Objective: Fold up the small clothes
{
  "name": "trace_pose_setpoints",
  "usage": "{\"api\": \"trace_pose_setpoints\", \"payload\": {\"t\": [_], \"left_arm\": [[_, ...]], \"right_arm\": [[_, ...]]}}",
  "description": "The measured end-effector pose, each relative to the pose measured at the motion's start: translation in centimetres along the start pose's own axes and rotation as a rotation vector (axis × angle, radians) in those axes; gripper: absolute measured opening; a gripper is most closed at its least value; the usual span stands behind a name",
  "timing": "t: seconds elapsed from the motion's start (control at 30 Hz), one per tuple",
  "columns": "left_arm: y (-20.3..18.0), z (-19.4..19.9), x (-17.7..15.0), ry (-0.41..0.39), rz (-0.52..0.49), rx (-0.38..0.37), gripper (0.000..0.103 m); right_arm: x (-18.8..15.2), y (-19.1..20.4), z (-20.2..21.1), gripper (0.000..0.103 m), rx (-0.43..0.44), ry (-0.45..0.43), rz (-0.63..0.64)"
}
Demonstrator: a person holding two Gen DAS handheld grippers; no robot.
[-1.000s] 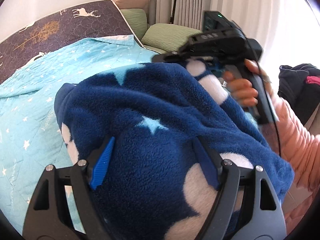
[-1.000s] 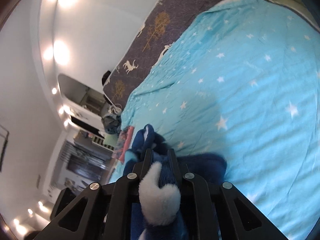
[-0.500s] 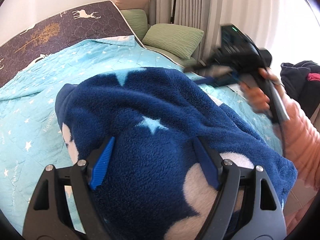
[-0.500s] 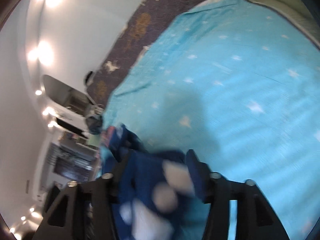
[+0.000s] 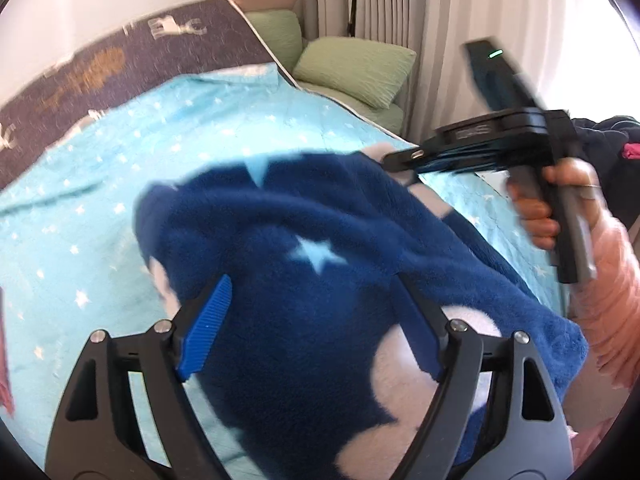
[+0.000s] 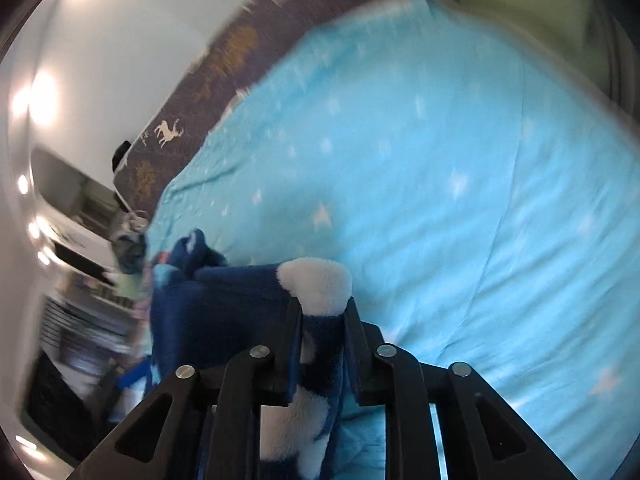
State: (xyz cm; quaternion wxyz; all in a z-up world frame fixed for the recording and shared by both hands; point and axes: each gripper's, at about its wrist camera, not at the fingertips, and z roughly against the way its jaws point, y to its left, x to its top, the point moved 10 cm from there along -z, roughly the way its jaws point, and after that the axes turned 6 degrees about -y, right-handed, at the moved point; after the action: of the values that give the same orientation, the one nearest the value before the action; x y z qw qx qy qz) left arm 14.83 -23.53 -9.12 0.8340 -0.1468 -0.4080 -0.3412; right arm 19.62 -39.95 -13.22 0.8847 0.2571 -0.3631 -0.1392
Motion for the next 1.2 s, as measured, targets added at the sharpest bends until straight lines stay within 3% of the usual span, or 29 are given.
{"api": "trace_pose_setpoints", "payload": {"t": [0.1, 0.17, 0.27, 0.37, 0.43, 0.5, 0.6, 0.8, 0.9, 1.0, 1.07, 1.2], "left_arm": [[1.6, 0.5, 1.5, -0.036, 0.022, 0.063, 0.081], [2.9, -0.1, 1.9, -0.027, 0.091, 0.067, 0.081], [4.2, -2.1, 1.8, 0.011, 0.162, 0.082, 0.081], [4.9, -5.5, 0.3, 0.096, 0.197, 0.101, 0.082], [5.5, -7.6, -1.5, 0.159, 0.247, 0.096, 0.084], [5.7, -8.5, -2.3, 0.171, 0.297, 0.072, 0.085], [5.8, -8.9, -2.6, 0.164, 0.305, 0.054, 0.088], [5.8, -8.9, -2.7, 0.148, 0.289, 0.061, 0.089], [5.8, -7.8, -2.2, 0.131, 0.290, 0.055, 0.089], [5.7, -5.2, -1.1, 0.096, 0.284, 0.075, 0.088], [5.1, -3.5, -0.5, 0.072, 0.266, 0.073, 0.088], [2.0, 0.9, 0.0, 0.008, 0.205, 0.007, 0.088]], "right_arm": [[0.6, 3.1, 2.4, 0.028, 0.037, -0.058, 0.064], [0.3, 5.5, 3.0, 0.028, 0.122, -0.044, 0.071], [-0.5, 8.3, 2.4, 0.025, 0.184, -0.022, 0.132], [-1.8, 8.5, -1.1, 0.022, 0.130, 0.055, 0.139], [-3.3, 5.8, -4.4, 0.013, 0.042, 0.136, 0.079], [-4.3, 3.5, -7.2, 0.007, 0.041, 0.174, 0.005], [-4.3, 2.7, -7.8, 0.006, 0.089, 0.153, -0.040], [-4.3, 4.1, -8.2, 0.006, -0.019, 0.117, 0.115], [-4.1, 4.4, -7.1, 0.007, -0.003, 0.104, 0.117], [-3.7, 5.2, -2.9, 0.011, 0.020, 0.054, 0.127], [-3.8, 6.5, 0.6, 0.013, 0.027, -0.006, 0.197], [-6.9, 9.2, 5.2, 0.013, 0.115, 0.014, 0.277]]}}
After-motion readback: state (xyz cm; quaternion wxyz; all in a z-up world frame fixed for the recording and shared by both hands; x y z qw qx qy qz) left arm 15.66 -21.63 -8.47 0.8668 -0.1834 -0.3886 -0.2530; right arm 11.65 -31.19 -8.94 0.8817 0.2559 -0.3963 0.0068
